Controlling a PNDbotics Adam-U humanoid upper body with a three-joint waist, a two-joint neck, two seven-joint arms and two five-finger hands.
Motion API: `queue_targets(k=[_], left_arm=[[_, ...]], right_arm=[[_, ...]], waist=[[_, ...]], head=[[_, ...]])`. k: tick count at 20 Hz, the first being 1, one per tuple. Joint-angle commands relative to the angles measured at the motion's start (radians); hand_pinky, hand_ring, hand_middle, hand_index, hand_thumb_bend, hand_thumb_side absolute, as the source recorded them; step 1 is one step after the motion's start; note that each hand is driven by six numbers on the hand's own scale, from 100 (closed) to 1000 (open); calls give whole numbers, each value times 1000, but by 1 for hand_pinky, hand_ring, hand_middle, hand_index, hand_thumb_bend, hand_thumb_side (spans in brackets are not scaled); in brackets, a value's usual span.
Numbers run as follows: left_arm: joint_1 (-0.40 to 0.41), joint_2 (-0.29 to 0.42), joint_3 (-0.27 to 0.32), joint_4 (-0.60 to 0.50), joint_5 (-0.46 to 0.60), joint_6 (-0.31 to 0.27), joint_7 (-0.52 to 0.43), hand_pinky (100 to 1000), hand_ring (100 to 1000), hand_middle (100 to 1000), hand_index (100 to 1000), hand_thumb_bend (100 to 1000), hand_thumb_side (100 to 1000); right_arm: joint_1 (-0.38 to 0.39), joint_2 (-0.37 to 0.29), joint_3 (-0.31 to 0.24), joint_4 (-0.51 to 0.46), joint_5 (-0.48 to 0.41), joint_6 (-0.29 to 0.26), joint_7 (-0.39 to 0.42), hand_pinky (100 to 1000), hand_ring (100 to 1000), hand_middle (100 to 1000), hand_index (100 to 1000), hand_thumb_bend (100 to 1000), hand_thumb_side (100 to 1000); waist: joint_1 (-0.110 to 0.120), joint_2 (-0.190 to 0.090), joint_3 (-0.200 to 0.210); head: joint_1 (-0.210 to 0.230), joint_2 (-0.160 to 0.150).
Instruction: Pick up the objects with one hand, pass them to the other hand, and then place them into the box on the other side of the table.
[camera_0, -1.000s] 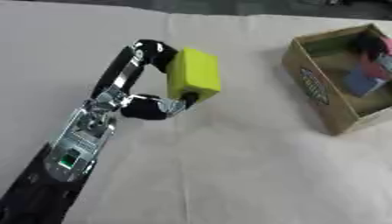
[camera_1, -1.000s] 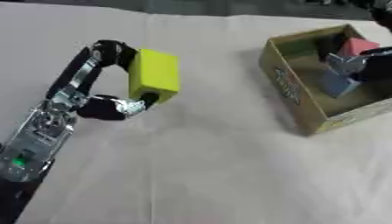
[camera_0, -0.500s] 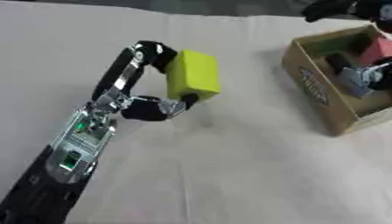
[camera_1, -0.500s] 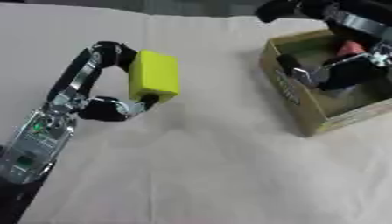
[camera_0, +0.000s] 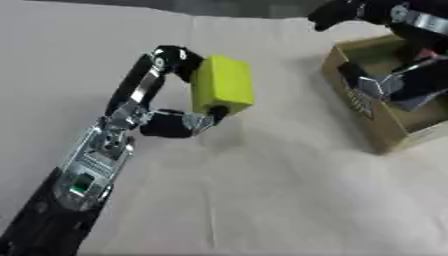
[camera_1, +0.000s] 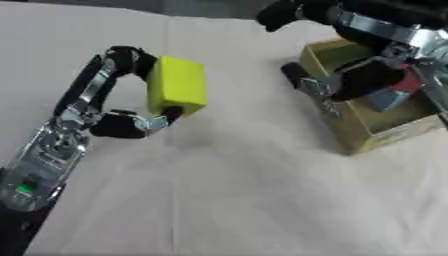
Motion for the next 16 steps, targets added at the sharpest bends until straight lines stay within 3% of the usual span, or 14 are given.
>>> queue_targets(k=[1,6,10,16], left_arm=[[-10,-7,4,-25,-6,-1,7,590,526,441,487,100,185],[-9,-14,6,-35,-6,0,12,587,524,438,486,100,180],[-11,-22,4,-45,-1,10,12,583,521,436,485,100,170],[-14,-31,2,-47,-9,17,11,588,520,435,485,100,165]], right_arm=[[-27,0,10,14,21,18,20,974,885,916,922,100,252],[-56,43,37,53,49,31,61,976,881,912,928,100,260],[-71,77,53,79,80,35,82,987,888,917,931,100,140],[-91,110,71,110,107,39,100,998,888,911,938,100,100]], waist=[[-11,-42,1],[-10,-43,8],[-10,-42,16],[-8,-41,28]], head=[[-7,1],[-15,1],[-18,2],[-22,8]])
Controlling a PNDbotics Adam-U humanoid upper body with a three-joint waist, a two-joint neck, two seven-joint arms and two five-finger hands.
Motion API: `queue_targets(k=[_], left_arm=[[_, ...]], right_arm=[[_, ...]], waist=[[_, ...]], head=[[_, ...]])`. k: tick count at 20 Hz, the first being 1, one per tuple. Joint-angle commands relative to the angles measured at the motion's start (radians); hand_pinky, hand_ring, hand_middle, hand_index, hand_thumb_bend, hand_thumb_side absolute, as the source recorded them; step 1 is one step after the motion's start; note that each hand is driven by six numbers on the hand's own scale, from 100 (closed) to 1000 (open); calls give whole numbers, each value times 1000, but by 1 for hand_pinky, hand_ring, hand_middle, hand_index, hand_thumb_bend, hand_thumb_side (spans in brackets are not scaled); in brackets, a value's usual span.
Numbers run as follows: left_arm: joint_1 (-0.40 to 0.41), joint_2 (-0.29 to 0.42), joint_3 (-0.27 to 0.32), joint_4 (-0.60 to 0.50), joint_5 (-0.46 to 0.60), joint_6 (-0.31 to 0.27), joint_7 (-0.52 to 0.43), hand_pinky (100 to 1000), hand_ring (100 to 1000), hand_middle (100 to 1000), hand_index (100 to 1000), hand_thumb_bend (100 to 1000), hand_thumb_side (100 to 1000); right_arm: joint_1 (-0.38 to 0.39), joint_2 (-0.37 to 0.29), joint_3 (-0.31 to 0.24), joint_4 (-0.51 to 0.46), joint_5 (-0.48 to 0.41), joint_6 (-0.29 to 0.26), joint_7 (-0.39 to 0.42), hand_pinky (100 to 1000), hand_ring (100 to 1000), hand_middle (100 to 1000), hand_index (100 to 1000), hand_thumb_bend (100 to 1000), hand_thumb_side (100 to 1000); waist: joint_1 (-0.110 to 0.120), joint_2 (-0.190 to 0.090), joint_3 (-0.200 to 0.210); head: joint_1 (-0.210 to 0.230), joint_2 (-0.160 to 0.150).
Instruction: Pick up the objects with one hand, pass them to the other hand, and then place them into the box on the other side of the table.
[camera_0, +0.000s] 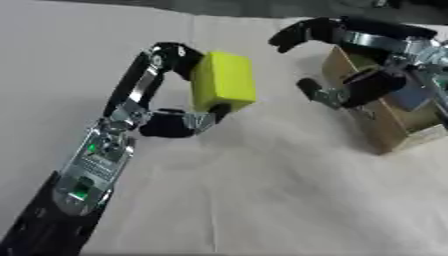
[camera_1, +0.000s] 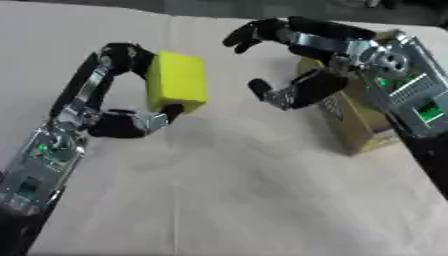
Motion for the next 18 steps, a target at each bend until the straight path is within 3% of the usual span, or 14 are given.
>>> queue_targets(k=[1,16,18], left_arm=[[-18,-6,2,-23,-6,5,2,588,520,435,485,100,167],[-24,-20,7,-14,-3,17,15,583,518,430,484,100,177],[-23,-24,8,-11,-1,19,18,583,518,430,483,100,182]], right_arm=[[-23,-6,-2,6,13,-3,10,999,886,910,941,100,100],[-65,31,11,19,10,-33,43,1000,897,925,975,100,100],[-70,41,11,24,11,-28,46,1000,901,927,978,162,100]], waist=[[-8,-40,4],[-2,-29,29],[-2,-27,32]], head=[[-5,5],[-11,0],[-13,1]])
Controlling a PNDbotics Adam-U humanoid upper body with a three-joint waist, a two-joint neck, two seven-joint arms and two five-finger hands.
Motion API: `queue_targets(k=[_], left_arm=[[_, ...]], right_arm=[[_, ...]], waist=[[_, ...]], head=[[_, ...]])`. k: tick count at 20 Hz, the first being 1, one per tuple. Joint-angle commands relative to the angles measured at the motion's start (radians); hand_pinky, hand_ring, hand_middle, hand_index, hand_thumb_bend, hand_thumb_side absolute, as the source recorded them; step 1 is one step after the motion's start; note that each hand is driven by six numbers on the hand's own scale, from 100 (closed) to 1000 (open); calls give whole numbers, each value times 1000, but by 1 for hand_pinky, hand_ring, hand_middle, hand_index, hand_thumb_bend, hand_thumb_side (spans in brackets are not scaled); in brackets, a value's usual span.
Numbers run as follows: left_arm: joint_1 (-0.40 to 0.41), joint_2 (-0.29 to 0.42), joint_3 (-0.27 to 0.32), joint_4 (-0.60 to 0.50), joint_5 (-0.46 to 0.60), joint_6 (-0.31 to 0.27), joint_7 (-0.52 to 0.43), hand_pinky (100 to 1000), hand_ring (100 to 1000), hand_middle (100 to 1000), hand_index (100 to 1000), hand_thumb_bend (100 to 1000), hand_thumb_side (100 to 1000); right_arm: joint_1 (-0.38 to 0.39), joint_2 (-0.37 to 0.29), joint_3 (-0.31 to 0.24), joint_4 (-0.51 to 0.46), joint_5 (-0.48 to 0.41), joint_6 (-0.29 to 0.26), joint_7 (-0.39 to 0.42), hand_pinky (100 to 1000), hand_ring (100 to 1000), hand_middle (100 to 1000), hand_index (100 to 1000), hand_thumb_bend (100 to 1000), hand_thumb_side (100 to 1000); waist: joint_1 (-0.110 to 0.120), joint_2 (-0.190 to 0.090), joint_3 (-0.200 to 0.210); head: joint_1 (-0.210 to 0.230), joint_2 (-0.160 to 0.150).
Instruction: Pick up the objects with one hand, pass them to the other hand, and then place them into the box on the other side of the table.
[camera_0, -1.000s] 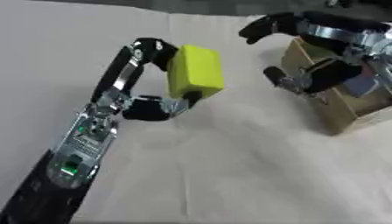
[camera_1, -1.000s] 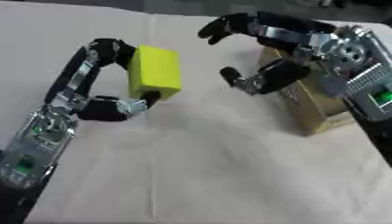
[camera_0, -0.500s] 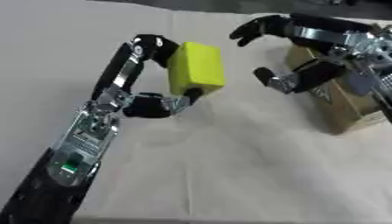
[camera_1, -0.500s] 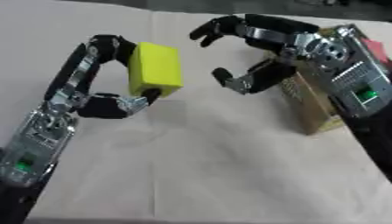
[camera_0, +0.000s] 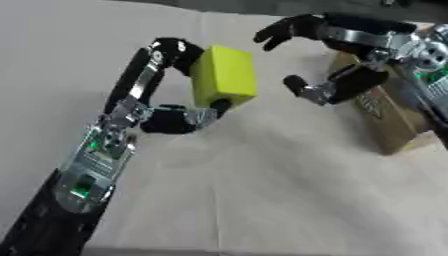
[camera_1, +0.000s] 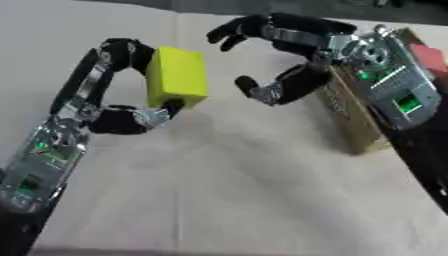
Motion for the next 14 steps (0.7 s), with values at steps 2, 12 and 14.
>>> queue_targets(k=[2,12,14], left_arm=[[-17,-10,9,-11,5,3,6,583,517,429,483,100,183],[-15,-24,12,-9,5,5,6,582,517,425,482,100,194],[-15,-27,12,-7,3,4,7,581,517,424,481,100,196]], right_arm=[[-25,4,-7,7,10,10,4,1000,904,930,979,182,136],[-38,40,-7,34,28,23,-8,1000,916,943,985,182,160],[-40,43,-6,34,27,23,-6,1000,918,945,986,177,153]], waist=[[-1,-26,5],[-3,-23,15],[-3,-22,16]], head=[[-5,-5],[-4,-6],[-4,-6]])
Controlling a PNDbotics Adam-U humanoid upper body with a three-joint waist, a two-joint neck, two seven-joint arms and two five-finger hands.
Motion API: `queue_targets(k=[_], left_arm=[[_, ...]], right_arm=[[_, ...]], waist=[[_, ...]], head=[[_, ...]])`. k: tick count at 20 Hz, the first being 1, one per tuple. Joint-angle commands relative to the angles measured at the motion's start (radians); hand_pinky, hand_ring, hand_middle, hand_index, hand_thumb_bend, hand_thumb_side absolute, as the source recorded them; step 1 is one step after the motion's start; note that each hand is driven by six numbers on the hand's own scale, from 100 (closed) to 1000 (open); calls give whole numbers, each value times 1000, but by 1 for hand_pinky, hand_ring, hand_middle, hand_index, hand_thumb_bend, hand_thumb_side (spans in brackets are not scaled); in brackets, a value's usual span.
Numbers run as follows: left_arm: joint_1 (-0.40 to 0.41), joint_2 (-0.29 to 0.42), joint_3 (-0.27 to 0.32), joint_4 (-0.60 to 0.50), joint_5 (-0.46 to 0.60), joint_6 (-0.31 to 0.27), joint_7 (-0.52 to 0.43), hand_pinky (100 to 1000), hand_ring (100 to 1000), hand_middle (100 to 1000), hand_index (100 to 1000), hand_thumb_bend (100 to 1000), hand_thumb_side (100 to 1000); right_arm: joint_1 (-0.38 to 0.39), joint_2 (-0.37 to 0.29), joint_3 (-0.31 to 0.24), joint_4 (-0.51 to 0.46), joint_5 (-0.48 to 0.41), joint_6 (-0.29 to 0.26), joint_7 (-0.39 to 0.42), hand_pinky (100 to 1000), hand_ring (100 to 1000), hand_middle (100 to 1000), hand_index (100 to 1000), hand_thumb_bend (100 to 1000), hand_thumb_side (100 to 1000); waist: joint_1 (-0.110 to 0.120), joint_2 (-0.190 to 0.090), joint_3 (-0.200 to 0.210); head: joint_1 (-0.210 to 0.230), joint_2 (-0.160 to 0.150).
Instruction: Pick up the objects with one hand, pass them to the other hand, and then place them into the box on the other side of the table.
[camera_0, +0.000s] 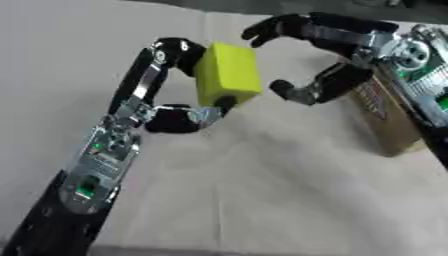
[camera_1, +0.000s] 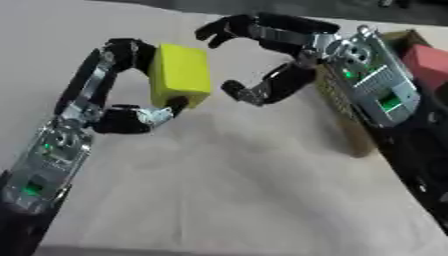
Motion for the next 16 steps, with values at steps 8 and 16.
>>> queue_targets(k=[8,16], left_arm=[[-14,-15,17,3,-18,-4,16,578,515,422,480,100,195],[-17,-29,25,18,-82,-12,46,572,514,420,478,100,172]], right_arm=[[-19,-6,-3,-23,-20,8,25,1000,922,948,987,155,142],[-17,-8,-1,-49,-60,25,53,1000,920,948,993,117,100]], waist=[[-5,-21,4],[-5,-18,7]], head=[[1,-6],[3,-8]])
